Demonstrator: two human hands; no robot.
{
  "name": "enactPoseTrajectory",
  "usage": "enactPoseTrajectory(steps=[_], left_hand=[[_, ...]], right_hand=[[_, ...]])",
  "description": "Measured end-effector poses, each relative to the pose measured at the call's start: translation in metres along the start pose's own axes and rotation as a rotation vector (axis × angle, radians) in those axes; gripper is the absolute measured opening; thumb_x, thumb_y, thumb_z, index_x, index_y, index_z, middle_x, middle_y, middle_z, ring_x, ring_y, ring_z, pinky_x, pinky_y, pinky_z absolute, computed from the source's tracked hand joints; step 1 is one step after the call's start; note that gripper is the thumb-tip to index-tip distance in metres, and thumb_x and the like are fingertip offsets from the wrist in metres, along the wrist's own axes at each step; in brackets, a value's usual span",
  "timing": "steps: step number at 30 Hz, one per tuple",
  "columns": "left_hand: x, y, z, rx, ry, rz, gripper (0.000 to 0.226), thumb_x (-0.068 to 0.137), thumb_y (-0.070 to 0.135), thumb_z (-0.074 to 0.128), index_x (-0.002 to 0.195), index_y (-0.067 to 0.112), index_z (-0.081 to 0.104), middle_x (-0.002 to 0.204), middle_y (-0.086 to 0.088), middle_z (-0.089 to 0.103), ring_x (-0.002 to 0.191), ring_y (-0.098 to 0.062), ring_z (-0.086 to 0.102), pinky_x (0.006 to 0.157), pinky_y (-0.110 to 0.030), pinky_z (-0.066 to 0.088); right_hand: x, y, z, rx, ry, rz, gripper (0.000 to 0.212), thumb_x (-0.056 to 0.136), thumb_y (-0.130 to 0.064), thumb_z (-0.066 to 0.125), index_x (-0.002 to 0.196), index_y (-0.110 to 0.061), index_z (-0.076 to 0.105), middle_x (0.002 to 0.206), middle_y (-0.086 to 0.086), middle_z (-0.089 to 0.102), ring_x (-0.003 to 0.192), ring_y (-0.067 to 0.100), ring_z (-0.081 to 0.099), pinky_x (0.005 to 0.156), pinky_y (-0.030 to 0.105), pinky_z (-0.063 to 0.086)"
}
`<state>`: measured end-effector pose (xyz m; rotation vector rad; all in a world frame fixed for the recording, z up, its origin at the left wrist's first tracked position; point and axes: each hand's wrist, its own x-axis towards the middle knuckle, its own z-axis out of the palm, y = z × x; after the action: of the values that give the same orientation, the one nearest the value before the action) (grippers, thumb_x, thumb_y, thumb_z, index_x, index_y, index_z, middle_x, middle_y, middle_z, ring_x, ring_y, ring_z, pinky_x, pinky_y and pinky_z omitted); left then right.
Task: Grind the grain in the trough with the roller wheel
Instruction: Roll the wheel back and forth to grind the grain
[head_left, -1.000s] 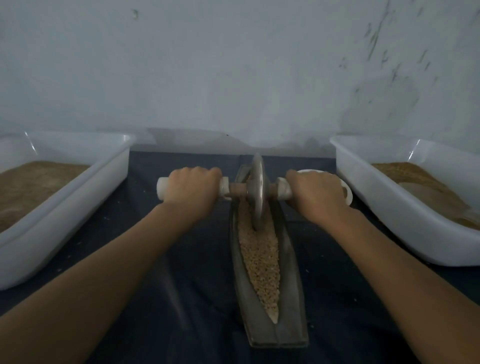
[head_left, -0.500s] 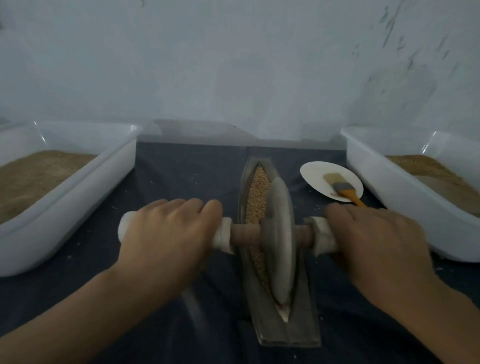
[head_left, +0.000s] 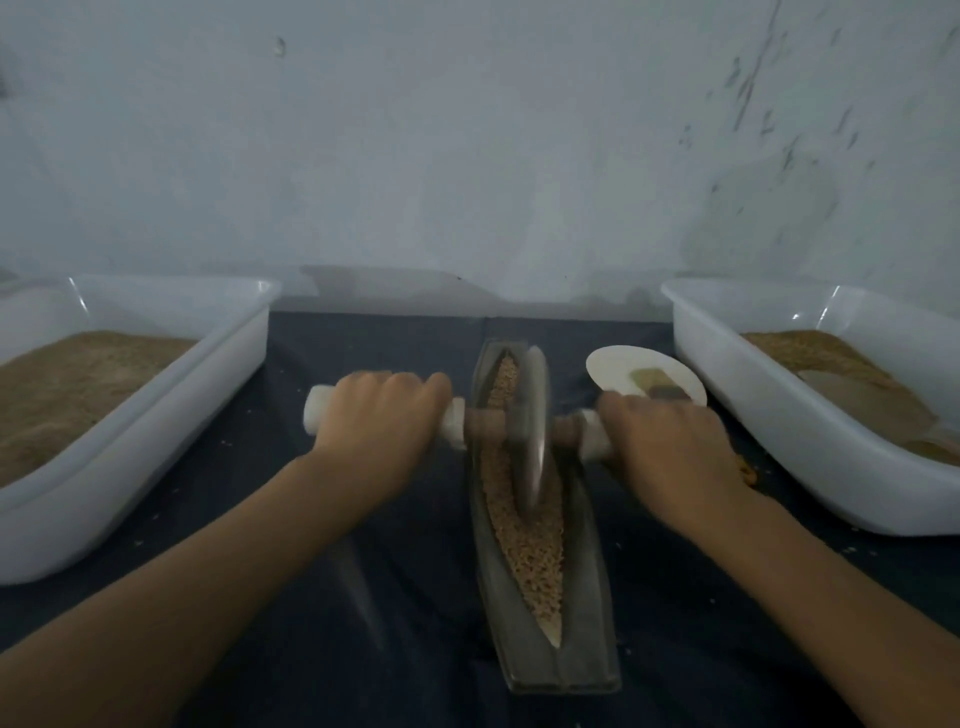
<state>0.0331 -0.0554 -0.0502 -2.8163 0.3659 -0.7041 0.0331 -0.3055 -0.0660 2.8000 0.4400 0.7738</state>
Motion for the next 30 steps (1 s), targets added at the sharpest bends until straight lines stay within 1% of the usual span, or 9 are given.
enactPoseTrajectory(steps=[3, 6, 8, 11, 16, 19, 22, 25, 30], left_hand=[[-0.048, 0.002, -0.031, -0.039, 0.139, 0.178, 0.043, 0.057, 0.021, 0.080, 0.074, 0.023, 0.041, 0.061, 0.005, 0.049, 0.051, -0.023, 0.054, 0.049, -0.029, 0.027], [-0.068, -0.003, -0.042, -0.061, 0.298, 0.227, 0.041, 0.039, 0.009, 0.080, 0.062, 0.018, 0.047, 0.049, 0.001, 0.043, 0.039, -0.023, 0.044, 0.050, -0.026, 0.017], [-0.061, -0.002, -0.035, -0.055, 0.241, 0.188, 0.046, 0.035, 0.009, 0.084, 0.061, 0.018, 0.046, 0.049, 0.001, 0.045, 0.038, -0.023, 0.045, 0.049, -0.025, 0.019], [-0.026, 0.001, -0.007, 0.038, 0.117, 0.092, 0.045, 0.057, 0.021, 0.082, 0.070, 0.023, 0.039, 0.061, 0.003, 0.056, 0.052, -0.024, 0.057, 0.050, -0.028, 0.027], [0.040, -0.012, 0.028, -0.046, -0.020, -0.059, 0.023, 0.085, 0.031, 0.059, 0.083, 0.027, 0.037, 0.092, -0.001, 0.063, 0.083, -0.028, 0.061, 0.063, -0.034, 0.034], [0.038, -0.011, 0.022, -0.073, -0.058, -0.049, 0.023, 0.085, 0.032, 0.059, 0.084, 0.027, 0.037, 0.093, -0.001, 0.063, 0.081, -0.028, 0.060, 0.063, -0.034, 0.035], [-0.002, -0.008, 0.003, -0.053, -0.059, -0.003, 0.029, 0.081, 0.038, 0.060, 0.081, 0.029, 0.033, 0.085, 0.004, 0.061, 0.071, -0.023, 0.056, 0.060, -0.033, 0.033], [-0.051, -0.005, -0.016, -0.019, 0.163, 0.145, 0.047, 0.062, 0.034, 0.077, 0.071, 0.028, 0.032, 0.059, 0.006, 0.051, 0.047, -0.022, 0.052, 0.047, -0.027, 0.024], [-0.059, -0.007, -0.013, -0.067, 0.174, 0.138, 0.055, 0.056, 0.029, 0.082, 0.069, 0.027, 0.029, 0.052, 0.009, 0.038, 0.037, -0.017, 0.035, 0.042, -0.023, 0.025]], right_hand=[[-0.050, -0.001, -0.029, 0.063, 0.060, -0.059, 0.056, 0.034, -0.019, 0.091, 0.066, -0.024, 0.045, 0.052, -0.005, 0.048, 0.039, 0.016, 0.044, 0.039, 0.021, 0.023], [-0.065, 0.004, -0.036, 0.063, -0.061, -0.035, 0.058, 0.046, -0.022, 0.087, 0.067, -0.029, 0.034, 0.061, -0.006, 0.052, 0.047, 0.014, 0.047, 0.040, 0.030, 0.040], [-0.061, 0.002, -0.033, 0.110, -0.047, -0.042, 0.062, 0.038, -0.018, 0.091, 0.065, -0.026, 0.036, 0.052, -0.008, 0.043, 0.039, 0.012, 0.036, 0.034, 0.021, 0.028], [-0.032, 0.003, -0.008, 0.023, 0.037, -0.004, 0.053, 0.041, -0.021, 0.092, 0.065, -0.022, 0.044, 0.049, -0.006, 0.044, 0.036, 0.015, 0.033, 0.043, 0.016, 0.008], [0.040, 0.008, 0.023, -0.052, 0.071, 0.032, 0.021, 0.081, -0.026, 0.067, 0.083, -0.016, 0.049, 0.069, 0.004, 0.059, 0.060, 0.027, 0.057, 0.051, 0.032, 0.043], [0.038, 0.005, 0.017, -0.017, 0.052, 0.026, 0.018, 0.084, -0.027, 0.065, 0.087, -0.015, 0.052, 0.074, 0.005, 0.061, 0.064, 0.027, 0.058, 0.052, 0.031, 0.038], [0.000, 0.004, -0.004, -0.056, -0.004, -0.017, 0.026, 0.076, -0.033, 0.072, 0.085, -0.022, 0.051, 0.071, -0.001, 0.061, 0.062, 0.021, 0.059, 0.049, 0.027, 0.030], [-0.047, 0.003, -0.033, 0.029, 0.111, -0.077, 0.050, 0.043, -0.022, 0.090, 0.067, -0.021, 0.046, 0.052, -0.004, 0.048, 0.039, 0.018, 0.044, 0.041, 0.019, 0.018], [-0.052, 0.006, -0.035, 0.069, 0.083, -0.100, 0.053, 0.036, -0.017, 0.091, 0.063, -0.019, 0.046, 0.048, -0.004, 0.042, 0.035, 0.017, 0.038, 0.038, 0.022, 0.031]])
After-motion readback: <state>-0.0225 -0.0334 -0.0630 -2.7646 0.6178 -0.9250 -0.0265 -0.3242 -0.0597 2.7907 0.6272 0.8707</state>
